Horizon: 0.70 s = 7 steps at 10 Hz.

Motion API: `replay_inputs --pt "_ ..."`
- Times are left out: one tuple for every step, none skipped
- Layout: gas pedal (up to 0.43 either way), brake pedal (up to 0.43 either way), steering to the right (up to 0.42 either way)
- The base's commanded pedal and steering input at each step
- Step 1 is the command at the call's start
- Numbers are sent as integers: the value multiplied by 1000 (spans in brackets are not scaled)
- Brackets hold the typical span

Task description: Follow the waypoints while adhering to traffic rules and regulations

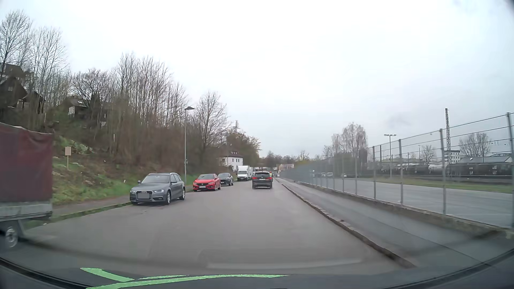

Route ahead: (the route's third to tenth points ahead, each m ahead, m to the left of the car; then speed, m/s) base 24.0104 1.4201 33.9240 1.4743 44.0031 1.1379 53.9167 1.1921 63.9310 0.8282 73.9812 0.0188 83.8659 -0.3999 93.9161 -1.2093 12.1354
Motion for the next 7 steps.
replay_inputs --pt "98 0 5" --pt "98 0 5" --pt "98 0 5" --pt "98 0 5" --pt "98 0 5" --pt "98 0 6" --pt "98 0 6"
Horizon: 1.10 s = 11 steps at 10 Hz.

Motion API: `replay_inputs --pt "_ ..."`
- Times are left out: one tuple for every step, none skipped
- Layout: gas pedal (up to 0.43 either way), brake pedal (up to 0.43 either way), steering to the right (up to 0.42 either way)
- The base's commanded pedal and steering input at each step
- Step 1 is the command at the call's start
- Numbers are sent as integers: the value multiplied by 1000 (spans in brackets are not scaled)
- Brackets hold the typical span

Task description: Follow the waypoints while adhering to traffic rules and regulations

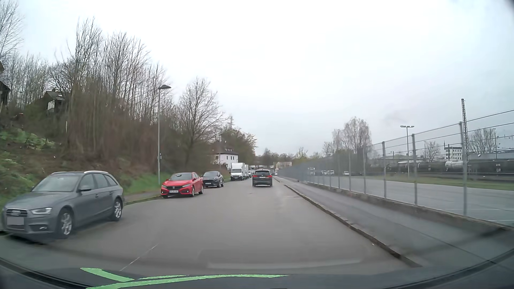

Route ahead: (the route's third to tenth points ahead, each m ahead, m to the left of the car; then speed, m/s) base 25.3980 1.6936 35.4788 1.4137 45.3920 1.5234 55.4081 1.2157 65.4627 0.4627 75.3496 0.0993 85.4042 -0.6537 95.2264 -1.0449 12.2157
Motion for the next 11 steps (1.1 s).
replay_inputs --pt "98 0 6" --pt "87 0 6" --pt "87 0 6" --pt "87 0 6" --pt "79 0 6" --pt "79 0 6" --pt "79 0 6" --pt "79 0 6" --pt "79 0 6" --pt "79 0 6" --pt "79 0 6"
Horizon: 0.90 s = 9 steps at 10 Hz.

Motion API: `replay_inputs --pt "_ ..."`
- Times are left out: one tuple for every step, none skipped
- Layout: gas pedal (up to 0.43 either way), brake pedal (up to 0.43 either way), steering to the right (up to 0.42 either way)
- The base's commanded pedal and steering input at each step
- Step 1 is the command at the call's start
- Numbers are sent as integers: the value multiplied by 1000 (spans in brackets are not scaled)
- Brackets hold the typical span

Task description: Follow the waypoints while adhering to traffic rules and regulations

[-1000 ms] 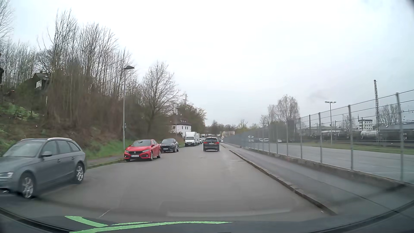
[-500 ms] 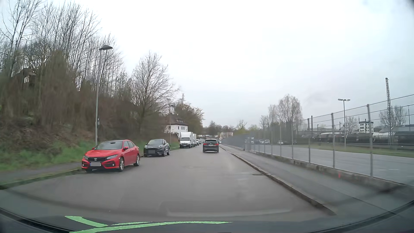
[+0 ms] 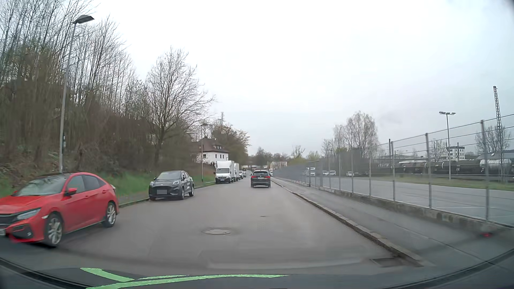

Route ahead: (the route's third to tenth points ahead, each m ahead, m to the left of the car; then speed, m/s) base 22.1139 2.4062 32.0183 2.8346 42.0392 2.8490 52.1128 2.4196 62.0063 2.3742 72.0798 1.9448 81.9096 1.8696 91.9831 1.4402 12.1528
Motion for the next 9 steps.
replay_inputs --pt "79 0 6" --pt "67 0 6" --pt "67 0 6" --pt "67 0 5" --pt "67 0 5" --pt "67 0 5" --pt "67 0 3" --pt "59 0 3" --pt "59 0 2"
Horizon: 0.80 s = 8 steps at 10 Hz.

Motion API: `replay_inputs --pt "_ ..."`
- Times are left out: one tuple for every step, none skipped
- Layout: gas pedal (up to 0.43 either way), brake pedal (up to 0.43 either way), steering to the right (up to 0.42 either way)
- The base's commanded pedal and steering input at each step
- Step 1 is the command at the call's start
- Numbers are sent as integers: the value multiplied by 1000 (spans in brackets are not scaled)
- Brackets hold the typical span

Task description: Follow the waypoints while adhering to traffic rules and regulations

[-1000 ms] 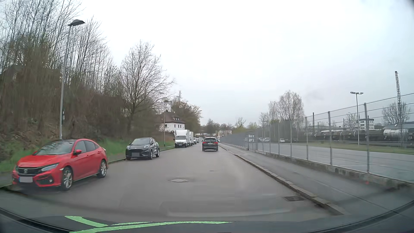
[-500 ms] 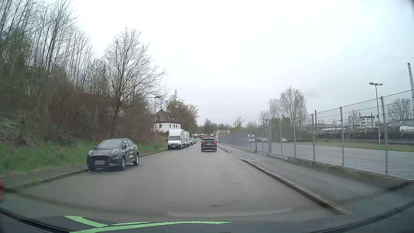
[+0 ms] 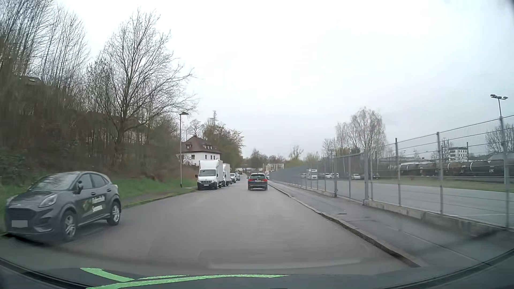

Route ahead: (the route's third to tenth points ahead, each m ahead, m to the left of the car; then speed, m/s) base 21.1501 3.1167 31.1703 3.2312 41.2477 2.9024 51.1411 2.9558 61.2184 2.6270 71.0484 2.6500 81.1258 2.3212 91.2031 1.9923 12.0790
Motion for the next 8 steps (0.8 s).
replay_inputs --pt "59 0 2" --pt "59 0 0" --pt "59 0 0" --pt "59 0 0" --pt "59 0 0" --pt "59 0 0" --pt "59 0 -1" --pt "59 0 -1"
